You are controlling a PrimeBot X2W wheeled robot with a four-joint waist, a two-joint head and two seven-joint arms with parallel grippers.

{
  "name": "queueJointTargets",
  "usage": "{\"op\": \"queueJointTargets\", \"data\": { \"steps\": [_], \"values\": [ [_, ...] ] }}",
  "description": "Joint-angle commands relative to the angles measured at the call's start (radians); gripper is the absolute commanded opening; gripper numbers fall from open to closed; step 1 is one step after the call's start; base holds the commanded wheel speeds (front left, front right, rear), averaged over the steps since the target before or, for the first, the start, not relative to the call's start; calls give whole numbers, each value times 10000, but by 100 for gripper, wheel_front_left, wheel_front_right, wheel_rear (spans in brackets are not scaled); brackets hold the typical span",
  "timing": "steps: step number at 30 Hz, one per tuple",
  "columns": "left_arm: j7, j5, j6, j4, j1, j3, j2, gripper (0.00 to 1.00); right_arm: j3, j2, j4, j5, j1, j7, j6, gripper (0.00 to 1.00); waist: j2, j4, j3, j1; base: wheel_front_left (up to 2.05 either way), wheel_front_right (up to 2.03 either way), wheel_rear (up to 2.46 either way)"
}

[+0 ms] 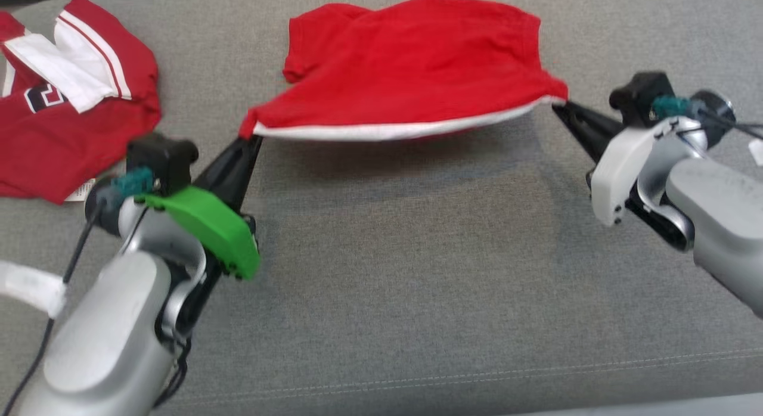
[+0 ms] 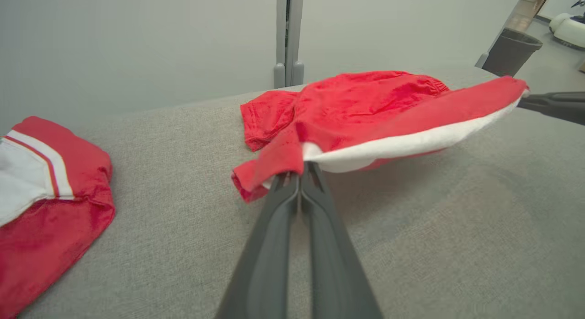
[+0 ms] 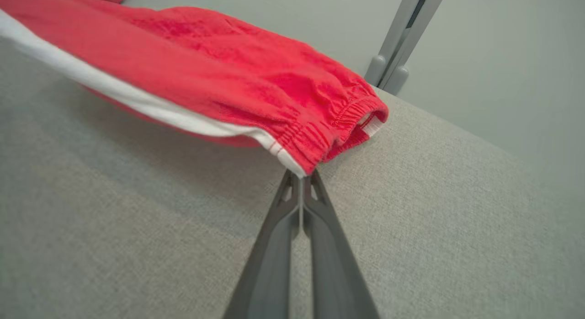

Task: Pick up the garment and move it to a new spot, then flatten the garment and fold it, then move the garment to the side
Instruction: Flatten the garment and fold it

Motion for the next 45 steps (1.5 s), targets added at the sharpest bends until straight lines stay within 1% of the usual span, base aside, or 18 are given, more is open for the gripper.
{"op": "queueJointTargets", "data": {
  "steps": [1, 3, 6, 8, 9, 13, 15, 16, 22, 27, 31, 37, 40, 43, 45],
  "values": [
    [-17, -88, 220, -335, 572, 32, 146, 0, 77, -121, -279, 156, 391, 78, -14, 0, 0, -47, -474, 0, 0, 0, 0],
    [-88, -133, 561, -885, 1438, 52, 331, 0, 125, -419, -733, 266, 831, 154, -15, 0, 0, -86, -653, 0, 0, 0, 0],
    [-268, 139, 958, -1365, 2487, -150, 600, 0, 168, -689, -1285, 488, 1506, 87, -14, 0, 0, -146, -894, 0, 0, 0, 0],
    [-429, 33, 1207, -1581, 3090, -141, 580, 0, 191, -824, -1660, 493, 1878, 82, -14, 0, 0, -201, -1032, 0, 0, 0, 0],
    [-429, 33, 1207, -1581, 3090, -141, 580, 0, 191, -824, -1660, 493, 1878, 82, -14, 0, 0, -201, -1032, 0, 0, 0, 0],
    [-692, 52, 1545, -1951, 4149, -234, 742, 0, 217, -1134, -2260, 312, 2656, 108, -15, 0, 0, -285, -1356, 0, 0, 0, 0],
    [-828, 118, 1740, -2102, 4618, -258, 825, 0, 219, -1277, -2455, 144, 3036, 116, -15, 0, 0, -318, -1522, 0, 0, 0, 0],
    [-964, 204, 1949, -2206, 5074, -308, 906, 0, 187, -1406, -2603, -6, 3469, 135, -15, 0, 0, -339, -1693, 0, 0, 0, 0],
    [-1181, 86, 2419, -2779, 6307, -496, 871, 0, -227, -1633, -2971, -160, 4801, 174, -15, 0, 0, -370, -2019, 0, 0, 0, 0],
    [-1212, 212, 2826, -3416, 7114, -602, 1082, 0, -801, -1789, -3367, -381, 5750, 277, -15, 0, 0, -357, -2120, 0, 0, 0, 0],
    [-1120, 153, 3147, -3983, 7625, -618, 1189, 0, -1207, -1928, -3799, -632, 6360, 600, -15, 0, 0, -361, -2210, 0, 0, 0, 0],
    [-750, 182, 3453, -4710, 8188, -740, 1585, 0, -1761, -2171, -4598, -978, 7150, 1265, -15, 0, 0, -376, -2192, 0, 0, 0, 0],
    [-612, 175, 3484, -4863, 8228, -740, 1709, 0, -2121, -2229, -4941, -1107, 7420, 1540, -14, 0, 0, -392, -2150, 0, 0, 0, 0],
    [-503, 293, 3316, -4840, 7817, -762, 1812, 0, -2536, -2202, -5215, -1226, 7600, 1764, -14, 0, 0, -414, -2086, 0, 0, 0, 0],
    [-290, 399, 3087, -4661, 7392, -861, 1891, 0, -2812, -2098, -5334, -1248, 7654, 1920, -14, 0, 0, -417, -2043, 0, 0, 0, 0]
  ]
}}
